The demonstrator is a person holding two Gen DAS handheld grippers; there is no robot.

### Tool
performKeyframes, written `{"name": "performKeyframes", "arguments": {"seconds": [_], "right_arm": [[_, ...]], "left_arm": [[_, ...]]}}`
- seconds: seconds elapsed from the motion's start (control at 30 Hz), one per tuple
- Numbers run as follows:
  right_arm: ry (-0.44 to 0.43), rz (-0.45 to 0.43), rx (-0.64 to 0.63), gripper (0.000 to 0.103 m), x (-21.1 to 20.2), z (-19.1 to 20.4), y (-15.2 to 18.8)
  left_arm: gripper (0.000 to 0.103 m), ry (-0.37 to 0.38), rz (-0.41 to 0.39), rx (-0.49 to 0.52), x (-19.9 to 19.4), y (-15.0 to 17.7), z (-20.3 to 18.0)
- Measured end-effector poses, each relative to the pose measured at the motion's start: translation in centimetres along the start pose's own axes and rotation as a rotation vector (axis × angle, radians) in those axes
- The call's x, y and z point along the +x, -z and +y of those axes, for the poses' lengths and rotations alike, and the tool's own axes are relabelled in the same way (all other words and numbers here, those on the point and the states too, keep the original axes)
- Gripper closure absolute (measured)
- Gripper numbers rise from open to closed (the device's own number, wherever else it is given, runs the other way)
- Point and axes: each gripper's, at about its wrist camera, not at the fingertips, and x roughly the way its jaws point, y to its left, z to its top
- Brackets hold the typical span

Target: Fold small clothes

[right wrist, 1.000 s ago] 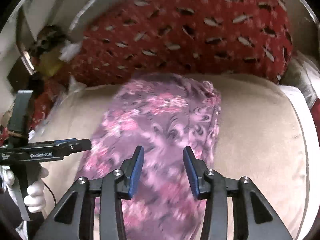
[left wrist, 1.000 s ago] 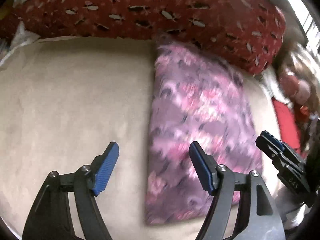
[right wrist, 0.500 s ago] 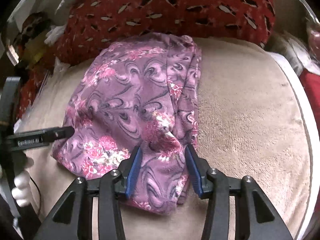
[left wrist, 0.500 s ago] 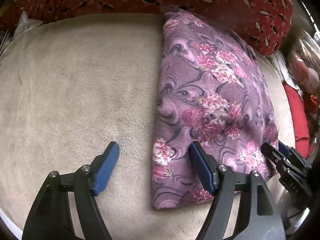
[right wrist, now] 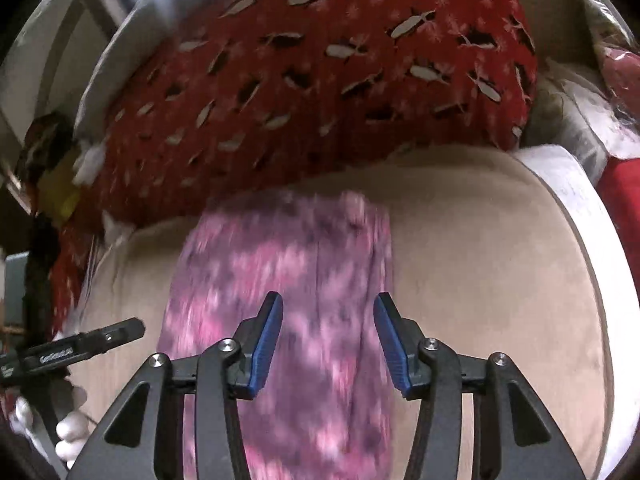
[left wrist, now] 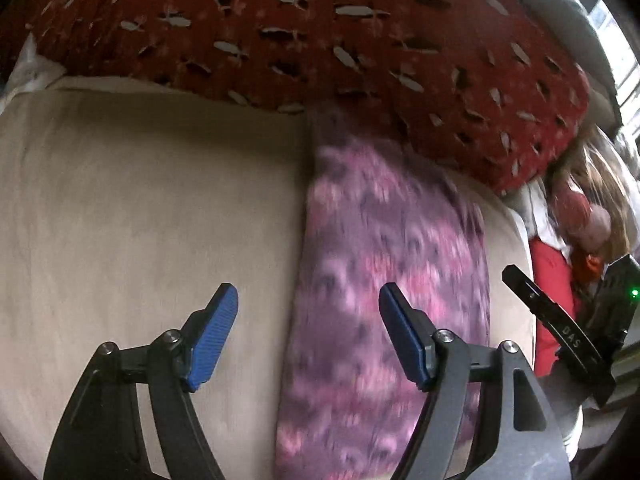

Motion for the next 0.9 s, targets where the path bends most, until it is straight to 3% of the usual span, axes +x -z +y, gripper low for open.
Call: {"name": "performKeyframes", "arguments": {"seconds": [0.13,0.2,0.23,0.3,0.4,0.47,0.5,0.6,0.67,0.77,0.8,0.87,0.9], "right_arm": [[-0.035,-0.023,0.131,0.054,3.6,-1.5,-2.1],[0.040,0.021,0.168,0.055,6.1,-2.5,-2.3],[0.107,0.098,0.173,0.055,8.1,-3.2,-2.0],[0.068,0.064,0.196,0.054,7.6,-3.7,-2.2],[-0.007,0.082,0.232,0.052,5.4,-4.9,-1.9],[-0.064,0.067,0.227,0.045,3.6,-5.8,-1.0],[-0.110,0.074,0.224,0.035,2.8,-6.4,-0.2],[-0.257,0.135,0.228,0.032,2.5,-7.5,2.8],[-0.330,0.135,0.186,0.031,2.2,-6.7,4.3],[-0.363,0.165,0.145,0.030,2.7,-4.7,4.6],[-0.329,0.164,0.125,0.030,3.1,-4.0,4.5],[-0.281,0.154,0.091,0.035,3.5,-3.2,4.0],[-0.258,0.140,0.075,0.049,3.5,-2.8,3.9]], "left_arm": [[0.030,-0.012,0.071,-0.047,3.5,-1.5,0.8],[0.025,-0.004,0.133,-0.092,5.9,-1.5,1.7],[0.022,0.018,0.137,-0.117,6.3,-1.6,2.2],[0.022,0.073,0.130,-0.141,5.4,-1.6,2.9],[0.022,0.201,0.135,-0.161,3.7,-0.9,4.7],[0.022,0.272,0.145,-0.184,3.2,0.1,5.6],[0.022,0.320,0.162,-0.204,3.3,1.0,6.1],[0.022,0.407,0.226,-0.253,4.8,3.0,5.5],[0.017,0.390,0.208,-0.212,4.3,3.8,4.1],[0.017,0.384,0.229,-0.180,4.7,3.2,2.5],[0.018,0.363,0.231,-0.189,4.7,3.1,2.3],[0.038,0.303,0.233,-0.188,4.8,2.7,2.0],[0.055,0.267,0.229,-0.183,4.7,2.6,2.0]]}}
